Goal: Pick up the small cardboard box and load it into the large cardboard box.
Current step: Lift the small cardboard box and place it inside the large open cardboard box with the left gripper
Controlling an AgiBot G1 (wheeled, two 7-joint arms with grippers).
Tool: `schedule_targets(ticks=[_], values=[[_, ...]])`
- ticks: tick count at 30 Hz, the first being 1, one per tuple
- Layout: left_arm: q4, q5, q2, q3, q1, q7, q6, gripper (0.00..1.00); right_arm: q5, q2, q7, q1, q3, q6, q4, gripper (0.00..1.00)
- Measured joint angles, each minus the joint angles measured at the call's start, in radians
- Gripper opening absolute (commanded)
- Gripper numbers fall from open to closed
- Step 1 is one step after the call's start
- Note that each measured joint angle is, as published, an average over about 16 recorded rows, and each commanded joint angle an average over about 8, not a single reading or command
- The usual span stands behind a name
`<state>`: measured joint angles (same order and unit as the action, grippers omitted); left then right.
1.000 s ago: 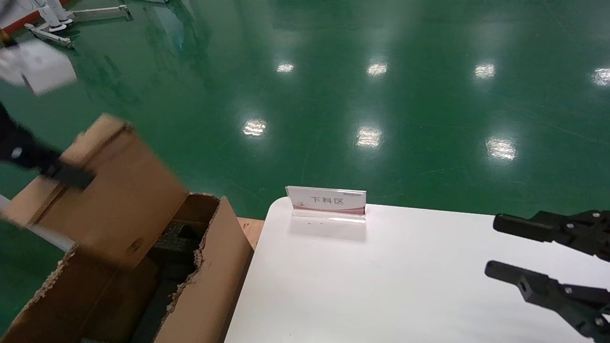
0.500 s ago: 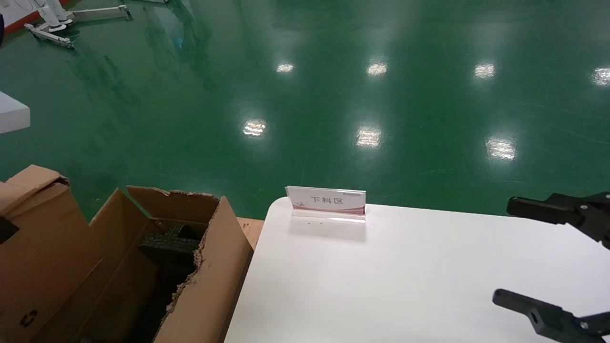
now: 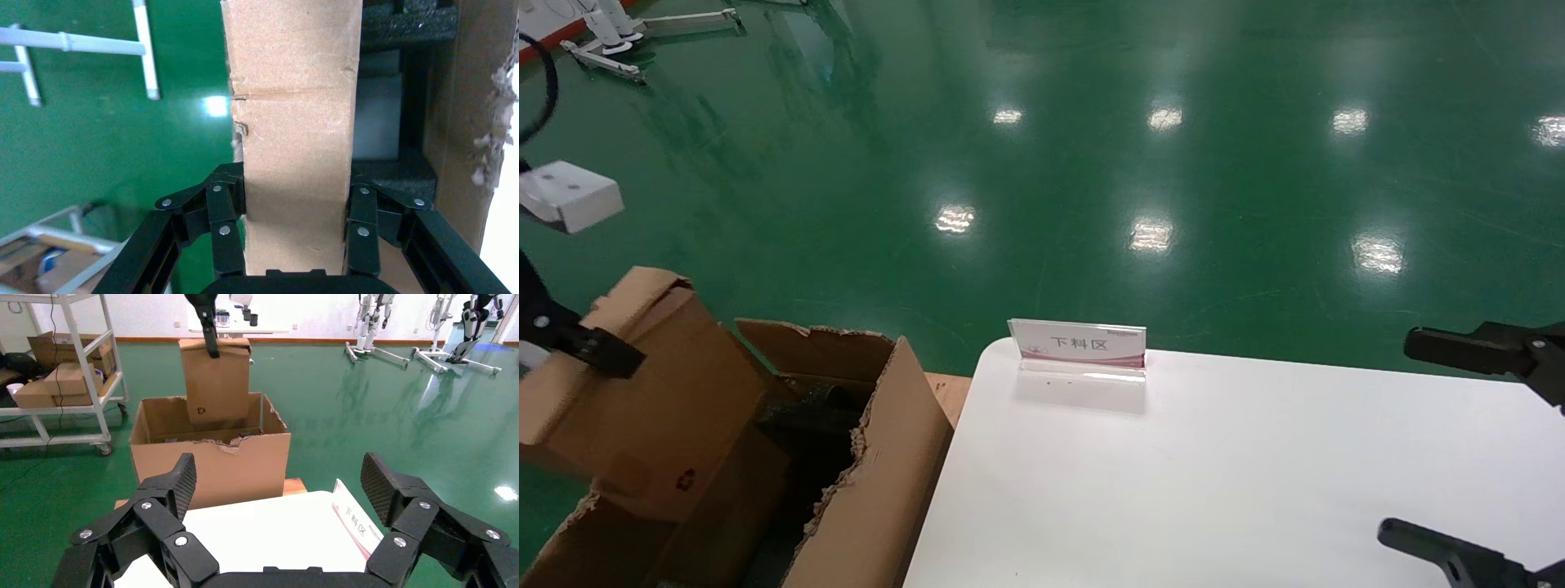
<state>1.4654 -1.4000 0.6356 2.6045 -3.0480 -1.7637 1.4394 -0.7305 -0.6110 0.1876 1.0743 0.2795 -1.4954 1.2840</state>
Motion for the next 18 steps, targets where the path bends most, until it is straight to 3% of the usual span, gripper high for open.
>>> schedule_targets(ticks=[18], values=[[0.001,-0.067,-0.111,0.025,0.069,-0.026,-0.099,0.00,0.000,0.000,0.000,0.000,0.000,0.000,0.000,1.00]])
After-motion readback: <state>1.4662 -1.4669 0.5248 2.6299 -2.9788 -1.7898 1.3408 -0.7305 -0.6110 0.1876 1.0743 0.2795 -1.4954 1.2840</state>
